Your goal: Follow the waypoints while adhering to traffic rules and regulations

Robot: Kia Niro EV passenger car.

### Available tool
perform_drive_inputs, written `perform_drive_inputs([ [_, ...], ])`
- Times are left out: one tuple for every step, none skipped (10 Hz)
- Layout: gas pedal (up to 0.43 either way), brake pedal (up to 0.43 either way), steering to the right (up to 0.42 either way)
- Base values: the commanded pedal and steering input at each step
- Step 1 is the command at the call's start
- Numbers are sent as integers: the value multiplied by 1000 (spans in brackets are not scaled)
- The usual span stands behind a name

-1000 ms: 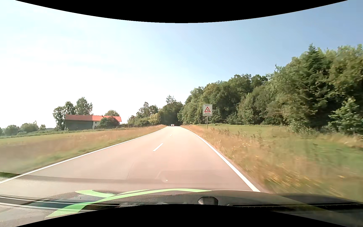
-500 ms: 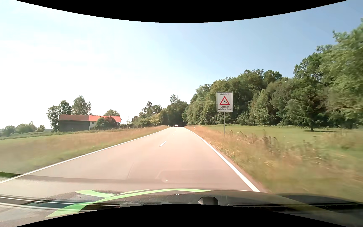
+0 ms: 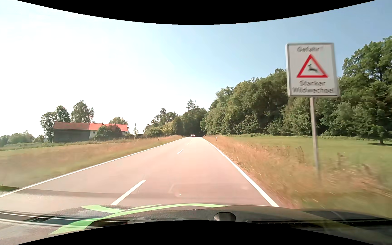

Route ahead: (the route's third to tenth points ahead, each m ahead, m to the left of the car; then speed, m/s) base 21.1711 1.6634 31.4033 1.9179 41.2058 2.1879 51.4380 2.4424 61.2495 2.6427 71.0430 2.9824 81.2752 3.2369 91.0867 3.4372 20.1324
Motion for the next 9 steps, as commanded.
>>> perform_drive_inputs([
  [268,0,-11],
  [280,0,-11],
  [287,0,-11],
  [287,0,-11],
  [287,0,-11],
  [280,0,-11],
  [248,0,-11],
  [228,0,-11],
  [220,0,-11],
])
